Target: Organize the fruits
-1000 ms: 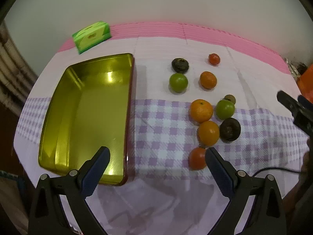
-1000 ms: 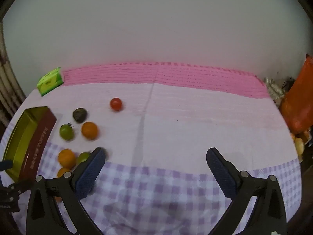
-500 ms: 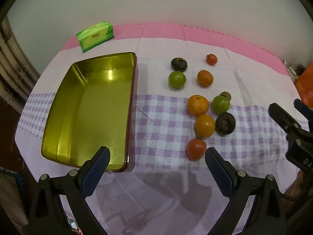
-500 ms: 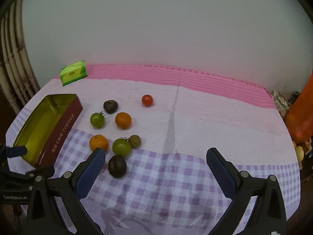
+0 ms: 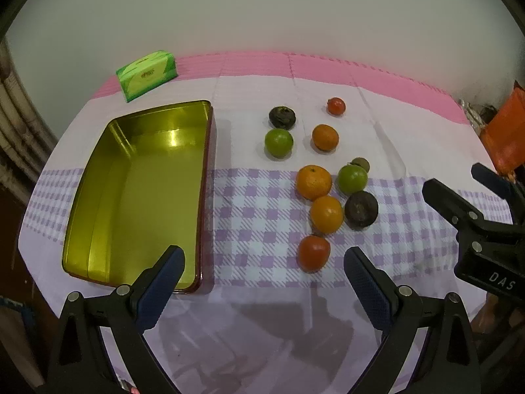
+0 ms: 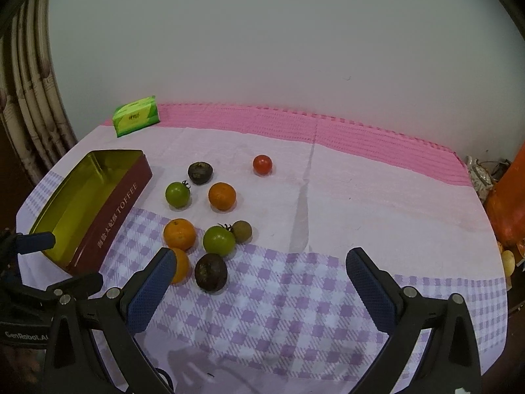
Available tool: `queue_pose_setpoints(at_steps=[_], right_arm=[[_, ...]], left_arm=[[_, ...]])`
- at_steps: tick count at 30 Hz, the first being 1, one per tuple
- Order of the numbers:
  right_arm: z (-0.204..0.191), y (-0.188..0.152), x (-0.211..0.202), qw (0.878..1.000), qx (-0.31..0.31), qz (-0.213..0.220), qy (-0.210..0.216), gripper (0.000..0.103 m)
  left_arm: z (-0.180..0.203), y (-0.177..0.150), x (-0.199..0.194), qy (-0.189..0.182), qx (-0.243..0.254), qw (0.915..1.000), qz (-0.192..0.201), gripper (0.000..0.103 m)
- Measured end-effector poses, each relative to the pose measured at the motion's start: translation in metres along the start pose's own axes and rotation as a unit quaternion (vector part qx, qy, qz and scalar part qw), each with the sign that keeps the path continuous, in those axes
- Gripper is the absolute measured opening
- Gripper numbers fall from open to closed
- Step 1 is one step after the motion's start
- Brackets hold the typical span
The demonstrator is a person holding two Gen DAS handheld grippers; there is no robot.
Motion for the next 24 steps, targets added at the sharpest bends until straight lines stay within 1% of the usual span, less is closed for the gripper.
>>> queue_pose_setpoints(at_steps=[3, 7, 12, 16, 21, 24], right_arm=[[-0.001, -0.001, 0.001, 1.0, 0.0, -0.001, 0.001, 0.103], [-0.003, -0.003, 0.002, 1.0, -0.002, -0.004, 0.004, 0.103], [-0.005, -0.005, 0.004, 1.0, -0.004, -0.008, 0.008, 0.103], [-0.007, -0.006, 0.005, 1.0, -0.007, -0.01, 0.01, 0.103], [-0.01, -0.008, 0.006, 1.0, -0.007, -0.014, 0.014, 0.103], [-0.01, -0.009, 0.006, 1.0, -0.007, -0.016, 0.017, 0.103]], left_arm=[[0.003, -0.002, 0.002, 0.002, 0.01, 0.9999, -0.003, 0.097], [0.003, -0.005, 0.006, -0.002, 0.007, 0.9999, -0.009, 0.097], [-0.001, -0.009, 0.01, 0.012, 0.005, 0.9998, -0.013, 0.097], [-0.002, -0.01, 0.011, 0.009, -0.001, 0.9999, -0.014, 0.097], [-0.006, -0.011, 0.012, 0.023, 0.001, 0.9996, -0.017, 0.097], [-0.007, -0.011, 0.013, 0.025, -0.004, 0.9995, -0.017, 0.097]])
Point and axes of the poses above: each gripper's, at about its wrist camera, not at the fingertips, and x roughly the way its jaws point, z to its right, y to its top, the point moved 9 cm from there along x, roughly the way its jaws point, and after that the axes turned 6 degrees about x, right-handed, at the moved point
